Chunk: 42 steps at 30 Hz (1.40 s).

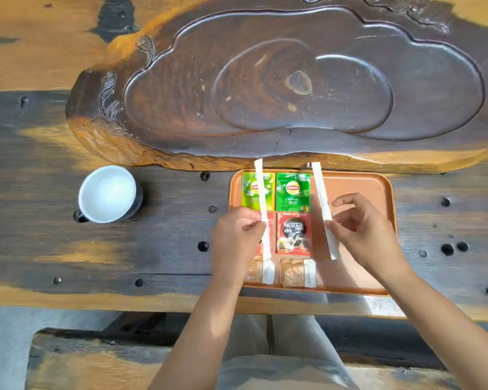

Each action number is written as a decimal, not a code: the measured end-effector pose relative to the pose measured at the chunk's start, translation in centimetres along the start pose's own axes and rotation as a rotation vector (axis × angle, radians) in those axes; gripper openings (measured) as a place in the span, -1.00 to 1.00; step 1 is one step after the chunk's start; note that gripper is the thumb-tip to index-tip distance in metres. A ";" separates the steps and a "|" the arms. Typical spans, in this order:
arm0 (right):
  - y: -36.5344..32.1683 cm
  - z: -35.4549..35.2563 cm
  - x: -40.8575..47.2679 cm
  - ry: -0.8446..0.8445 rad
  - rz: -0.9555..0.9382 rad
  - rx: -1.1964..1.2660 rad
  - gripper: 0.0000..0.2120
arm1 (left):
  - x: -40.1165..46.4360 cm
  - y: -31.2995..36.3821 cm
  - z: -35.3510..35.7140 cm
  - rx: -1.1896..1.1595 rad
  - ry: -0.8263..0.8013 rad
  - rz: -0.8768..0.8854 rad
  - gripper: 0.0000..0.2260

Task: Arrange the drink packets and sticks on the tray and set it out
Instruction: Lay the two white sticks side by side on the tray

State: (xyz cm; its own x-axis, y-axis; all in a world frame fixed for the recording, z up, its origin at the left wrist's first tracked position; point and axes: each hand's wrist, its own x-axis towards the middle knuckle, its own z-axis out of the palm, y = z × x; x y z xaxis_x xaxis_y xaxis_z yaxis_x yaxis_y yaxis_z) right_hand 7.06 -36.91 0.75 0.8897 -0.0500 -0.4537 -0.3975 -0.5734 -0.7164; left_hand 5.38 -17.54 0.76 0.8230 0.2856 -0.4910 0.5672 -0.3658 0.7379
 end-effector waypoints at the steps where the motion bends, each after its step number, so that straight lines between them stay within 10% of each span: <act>1: 1.0 -1.0 -0.2 0.020 0.014 -0.007 -0.69 | -0.3 0.4 1.2 0.008 -0.015 0.027 -0.92; 18: 8.2 -2.1 -1.1 0.153 0.040 -0.228 -0.92 | -3.2 1.1 13.0 0.280 -0.188 0.092 -0.94; 26: 9.4 -3.2 -1.9 0.229 -0.266 -0.632 -0.69 | -3.1 1.0 10.6 0.633 -0.086 0.607 -0.72; 31: 10.7 -4.0 -1.0 0.032 -0.521 -0.851 -0.46 | -3.0 0.7 10.9 0.836 -0.399 0.687 -0.30; 42: 11.5 -4.4 0.1 -0.180 -0.545 -0.989 -0.39 | -2.8 -0.3 11.7 0.940 -0.439 0.655 -0.27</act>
State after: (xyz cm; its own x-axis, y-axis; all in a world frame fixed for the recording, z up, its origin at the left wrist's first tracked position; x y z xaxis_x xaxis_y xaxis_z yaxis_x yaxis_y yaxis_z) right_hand 3.55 -47.11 -5.14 0.8128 0.4748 -0.3375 0.4529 -0.8795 -0.1464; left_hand 3.29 -28.58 -3.52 0.7986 -0.4486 -0.4013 -0.3055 -0.8765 0.3720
